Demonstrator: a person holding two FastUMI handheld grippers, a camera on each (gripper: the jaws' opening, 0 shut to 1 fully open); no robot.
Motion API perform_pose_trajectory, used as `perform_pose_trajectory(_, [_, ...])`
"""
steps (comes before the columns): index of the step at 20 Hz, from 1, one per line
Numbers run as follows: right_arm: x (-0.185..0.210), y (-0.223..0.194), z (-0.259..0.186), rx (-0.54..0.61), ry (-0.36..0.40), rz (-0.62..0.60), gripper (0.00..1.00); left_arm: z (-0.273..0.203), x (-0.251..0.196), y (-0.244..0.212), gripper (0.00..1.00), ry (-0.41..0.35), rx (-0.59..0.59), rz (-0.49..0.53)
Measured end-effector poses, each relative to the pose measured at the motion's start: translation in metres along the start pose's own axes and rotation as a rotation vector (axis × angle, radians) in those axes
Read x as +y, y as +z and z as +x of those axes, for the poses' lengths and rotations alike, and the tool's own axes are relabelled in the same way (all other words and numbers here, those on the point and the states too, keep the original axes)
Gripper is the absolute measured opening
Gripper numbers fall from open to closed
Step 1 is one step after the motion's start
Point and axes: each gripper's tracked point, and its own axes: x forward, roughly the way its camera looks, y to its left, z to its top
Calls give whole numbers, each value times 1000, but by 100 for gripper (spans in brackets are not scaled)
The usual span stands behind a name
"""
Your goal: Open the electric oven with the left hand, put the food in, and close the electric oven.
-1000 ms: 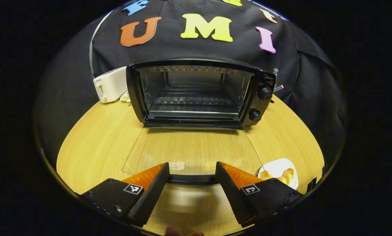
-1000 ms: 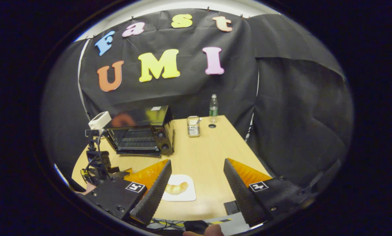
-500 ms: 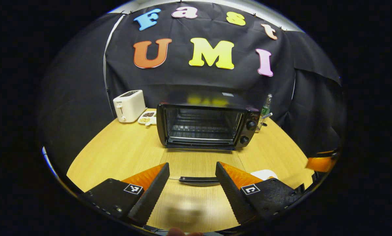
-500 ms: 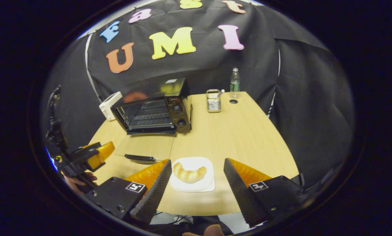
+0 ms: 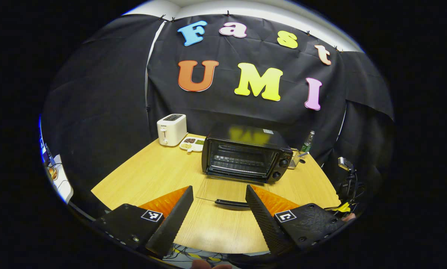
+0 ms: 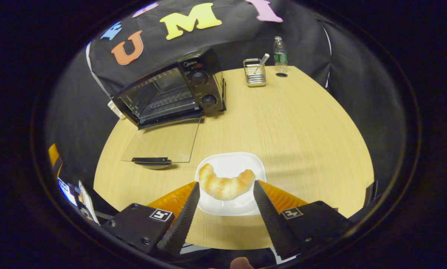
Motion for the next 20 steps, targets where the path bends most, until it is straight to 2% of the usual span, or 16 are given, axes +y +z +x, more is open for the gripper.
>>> perform_pose_trajectory(6, [-11, -8, 29, 44, -2, 102, 72, -23, 26, 18, 93, 93, -24, -4])
perform_pose_trajectory(7, [-12, -12, 32, 54, 6, 117, 65, -25, 29, 20, 93, 102, -30, -11])
perform_pose_trajectory(8, [-14, -13, 35, 58, 9, 129, 63, -29, 31, 23, 93, 108, -32, -17])
perform_pose_trajectory(10, [-15, -14, 39, 56, 18, 130, 63, -35, 34, 25, 93, 120, -34, -23])
perform_pose_trajectory(12, [-16, -14, 44, 43, 24, 112, 55, -43, 36, 26, 93, 126, -43, -33])
perform_pose_trajectory(14, [-18, -15, 46, 28, 14, 74, 46, -50, 39, 24, 93, 127, -45, -36])
perform_pose_trajectory(16, [-17, -15, 44, 20, 2, 45, 31, -55, 43, 20, 93, 128, -39, -35])
perform_pose_trajectory(18, [-16, -13, 41, 12, -3, 57, 18, -61, 48, 16, 93, 127, -35, -39])
perform_pose_trajectory(19, [-14, -13, 41, 13, -2, 76, 8, -66, 52, 13, 93, 128, -36, -41])
perform_pose_trajectory(20, [-14, -11, 38, 8, 3, 94, 5, -71, 56, 12, 93, 129, -37, -44])
